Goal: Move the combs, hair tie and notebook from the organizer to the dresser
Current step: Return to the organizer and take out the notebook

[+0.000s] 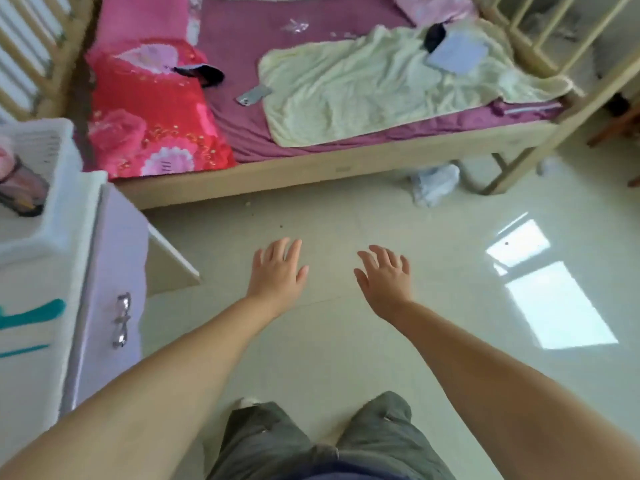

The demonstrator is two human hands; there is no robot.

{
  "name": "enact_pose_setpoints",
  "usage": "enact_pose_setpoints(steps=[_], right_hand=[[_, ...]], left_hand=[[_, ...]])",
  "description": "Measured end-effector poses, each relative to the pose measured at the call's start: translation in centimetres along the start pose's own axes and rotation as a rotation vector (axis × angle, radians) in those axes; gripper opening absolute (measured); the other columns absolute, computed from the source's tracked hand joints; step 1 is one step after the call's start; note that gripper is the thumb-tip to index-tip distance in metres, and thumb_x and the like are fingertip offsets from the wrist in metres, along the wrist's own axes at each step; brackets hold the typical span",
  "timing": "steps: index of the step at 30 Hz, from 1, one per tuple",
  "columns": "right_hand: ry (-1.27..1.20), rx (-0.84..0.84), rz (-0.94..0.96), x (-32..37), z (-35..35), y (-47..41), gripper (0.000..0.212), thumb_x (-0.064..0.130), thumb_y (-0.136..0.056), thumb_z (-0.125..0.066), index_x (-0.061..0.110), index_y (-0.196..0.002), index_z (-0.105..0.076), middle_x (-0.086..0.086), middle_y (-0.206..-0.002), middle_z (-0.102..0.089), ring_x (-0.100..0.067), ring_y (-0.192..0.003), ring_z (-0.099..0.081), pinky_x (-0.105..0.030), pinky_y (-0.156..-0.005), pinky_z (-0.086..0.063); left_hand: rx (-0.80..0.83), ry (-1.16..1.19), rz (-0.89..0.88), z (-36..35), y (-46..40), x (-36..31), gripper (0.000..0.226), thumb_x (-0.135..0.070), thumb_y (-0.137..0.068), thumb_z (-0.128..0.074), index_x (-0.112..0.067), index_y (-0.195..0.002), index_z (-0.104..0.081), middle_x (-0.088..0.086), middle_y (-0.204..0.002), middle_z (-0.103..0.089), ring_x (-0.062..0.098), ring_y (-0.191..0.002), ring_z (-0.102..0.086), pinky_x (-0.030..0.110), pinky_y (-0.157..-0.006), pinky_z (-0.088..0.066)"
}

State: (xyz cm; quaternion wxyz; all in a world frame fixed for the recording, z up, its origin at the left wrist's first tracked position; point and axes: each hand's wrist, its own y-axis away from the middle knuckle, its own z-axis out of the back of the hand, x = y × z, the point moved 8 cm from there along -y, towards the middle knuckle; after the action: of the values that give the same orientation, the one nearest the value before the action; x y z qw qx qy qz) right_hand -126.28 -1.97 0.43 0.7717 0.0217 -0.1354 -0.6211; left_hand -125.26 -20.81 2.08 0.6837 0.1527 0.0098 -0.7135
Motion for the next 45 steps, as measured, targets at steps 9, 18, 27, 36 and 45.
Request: enact_pose_setpoints(steps=[9,18,27,36,45], right_hand=[[-0.06,-0.041,-0.56,-35.6,3.2,19.1,0.048,0.042,-0.097,-0.023,0.025,-0.143,-0.024,-0.002,-0.154,-0.024,-0.022,-0.143,-0.016,-0.05,-0.117,-0.006],[-0.178,-0.13,-1.028,-59.8,3.9,32.0,0.05,0.043,-0.097,-0.021,0.026,-0.144,-0.024,-0.004,-0.155,-0.024,-0.022,-0.142,-0.021,-0.051,-0.115,-0.007],[-0.206,-0.288,-1.318,-87.2,10.6,38.9,0.047,0.04,-0.096,-0.028,0.024,-0.141,-0.031,-0.004,-0.152,-0.028,-0.019,-0.14,-0.021,-0.05,-0.114,-0.008],[-0.214,-0.306,-1.598,-110.6,11.6,53.8,0.048,0.039,-0.097,-0.029,0.023,-0.142,-0.029,-0.005,-0.153,-0.025,-0.02,-0.141,-0.02,-0.05,-0.114,-0.01],[-0.143,-0.326,-1.547,-138.3,19.2,62.7,0.049,0.039,-0.097,-0.026,0.024,-0.143,-0.026,-0.003,-0.154,-0.025,-0.019,-0.143,-0.016,-0.049,-0.116,-0.009]], left_hand=[[0.256,-0.078,-0.506,-11.8,-3.3,-40.2,0.057,-0.039,-0.092,-0.036,-0.016,-0.143,-0.022,0.01,-0.149,-0.031,0.027,-0.136,-0.028,0.045,-0.111,-0.024],[0.307,-0.17,-0.917,-18.2,-4.7,-70.6,0.057,-0.042,-0.093,-0.033,-0.021,-0.144,-0.019,0.01,-0.153,-0.025,0.028,-0.14,-0.023,0.047,-0.116,-0.015],[0.297,-0.212,-1.213,-22.5,-8.9,-104.2,0.056,-0.04,-0.094,-0.033,-0.02,-0.145,-0.018,0.011,-0.154,-0.023,0.028,-0.14,-0.022,0.046,-0.116,-0.015],[0.33,-0.248,-1.505,-30.4,-3.2,-134.2,0.054,-0.04,-0.095,-0.031,-0.02,-0.144,-0.02,0.009,-0.153,-0.025,0.025,-0.142,-0.019,0.045,-0.116,-0.014],[0.262,-0.111,-1.479,-32.9,-2.8,-162.2,0.055,-0.039,-0.094,-0.033,-0.019,-0.144,-0.021,0.006,-0.152,-0.029,0.022,-0.14,-0.022,0.044,-0.116,-0.017]])
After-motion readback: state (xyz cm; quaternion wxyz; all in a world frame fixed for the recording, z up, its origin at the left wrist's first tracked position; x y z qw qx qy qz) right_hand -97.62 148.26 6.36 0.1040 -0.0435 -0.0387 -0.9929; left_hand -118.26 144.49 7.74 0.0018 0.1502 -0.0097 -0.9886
